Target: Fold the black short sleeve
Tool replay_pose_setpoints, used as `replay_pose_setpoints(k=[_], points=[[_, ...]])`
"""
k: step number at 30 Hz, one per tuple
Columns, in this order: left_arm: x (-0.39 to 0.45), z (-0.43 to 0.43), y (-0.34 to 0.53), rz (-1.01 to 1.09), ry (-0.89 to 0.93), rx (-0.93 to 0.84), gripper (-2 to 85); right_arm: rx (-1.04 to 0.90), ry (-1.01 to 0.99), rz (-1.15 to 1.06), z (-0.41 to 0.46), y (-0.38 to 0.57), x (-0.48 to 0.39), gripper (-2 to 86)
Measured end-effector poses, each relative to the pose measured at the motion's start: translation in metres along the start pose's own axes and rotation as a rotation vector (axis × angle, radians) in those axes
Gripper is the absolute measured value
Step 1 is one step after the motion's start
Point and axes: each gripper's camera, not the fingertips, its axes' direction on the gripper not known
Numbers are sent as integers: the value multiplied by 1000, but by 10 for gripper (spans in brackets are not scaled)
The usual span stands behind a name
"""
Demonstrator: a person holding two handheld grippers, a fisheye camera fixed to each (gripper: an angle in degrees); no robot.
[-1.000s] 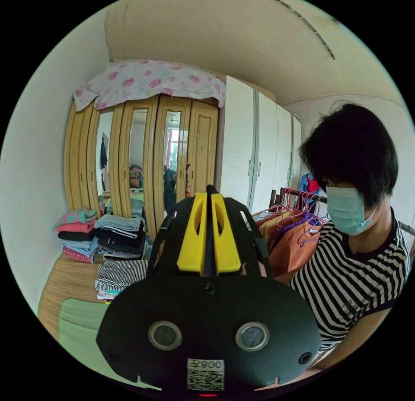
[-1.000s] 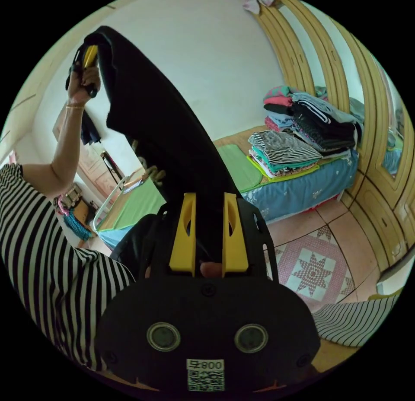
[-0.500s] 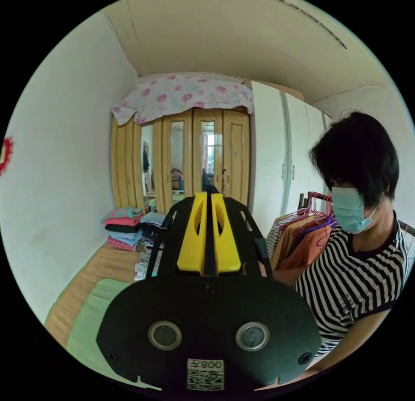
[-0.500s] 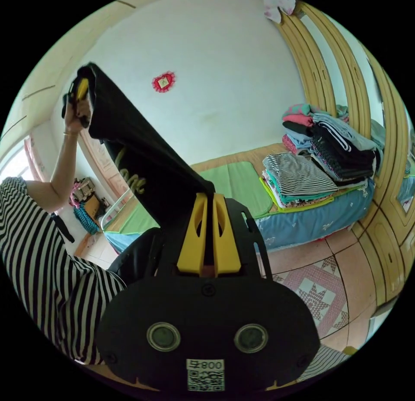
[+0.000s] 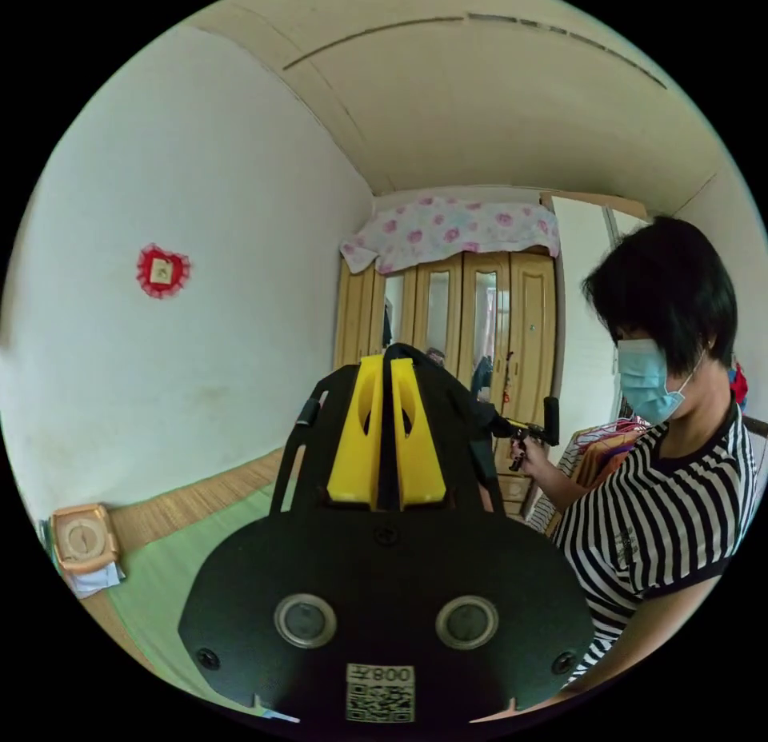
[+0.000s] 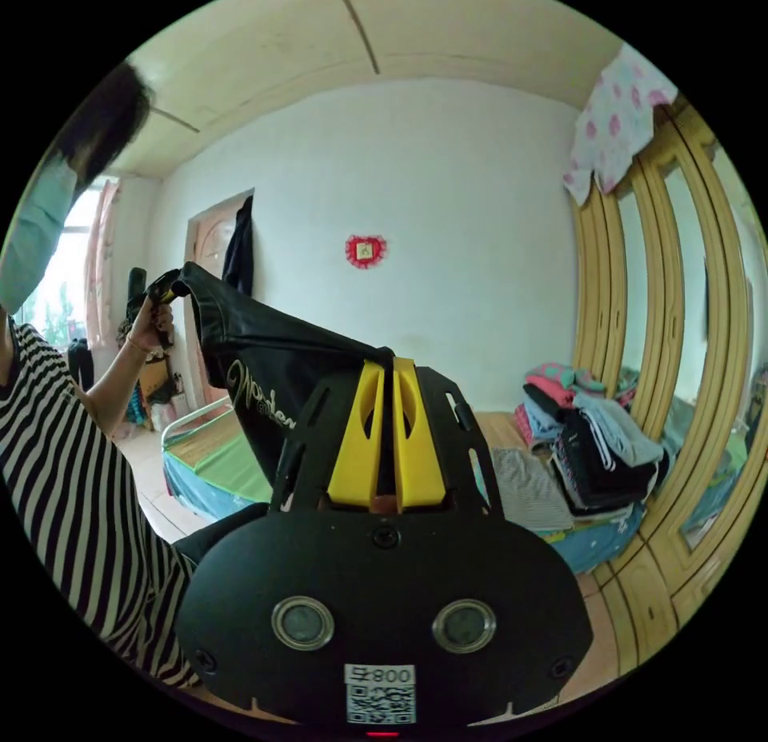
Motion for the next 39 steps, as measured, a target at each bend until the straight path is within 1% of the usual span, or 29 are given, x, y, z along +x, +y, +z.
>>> replay_pose_setpoints(k=[2,7,12,18,21,23,24,26,27,29,30,32,33,35,36,37,38,39], points=[[4,-38,-9,45,-59,50,14,68,1,-60,7,-21,-21,18],[4,-103,-27,118,-156,148,14,151,-13,-149,40,-51,-58,17],[-18,-143,-37,80,-219,184,14,156,-56,-181,102,-69,-82,17],[-65,-170,-69,30,-293,160,14,141,-103,-208,201,-91,-103,15],[-97,-174,-95,14,-324,157,14,124,-117,-220,267,-106,-111,15],[-132,-170,-121,-10,-339,139,15,91,-118,-228,333,-118,-116,14],[-143,-168,-128,-21,-339,131,15,77,-120,-225,352,-122,-116,14],[-188,-156,-158,-50,-366,82,15,23,-136,-222,435,-135,-115,14],[-201,-152,-165,-58,-375,65,16,5,-144,-217,458,-138,-113,14],[-262,-129,-195,-111,-417,-19,18,-94,-165,-223,561,-153,-107,15],[-279,-123,-201,-133,-423,-40,19,-119,-164,-219,590,-156,-105,15],[-354,-92,-223,-246,-441,-136,21,-252,-198,-198,717,-166,-93,14],[-374,-84,-227,-285,-440,-155,22,-290,-204,-182,752,-167,-89,14],[-458,-49,-237,-432,-466,-252,28,-473,-252,-115,901,-165,-71,16],[-478,-39,-238,-459,-474,-278,30,-527,-262,-89,939,-162,-67,18],[-519,-21,-236,-534,-514,-344,35,-666,-295,-31,1016,-150,-58,22],[-557,-7,-229,-679,-511,-373,42,-810,-314,13,1086,-131,-51,24],[-573,0,-225,-720,-486,-378,46,-879,-315,38,1119,-119,-48,26]])
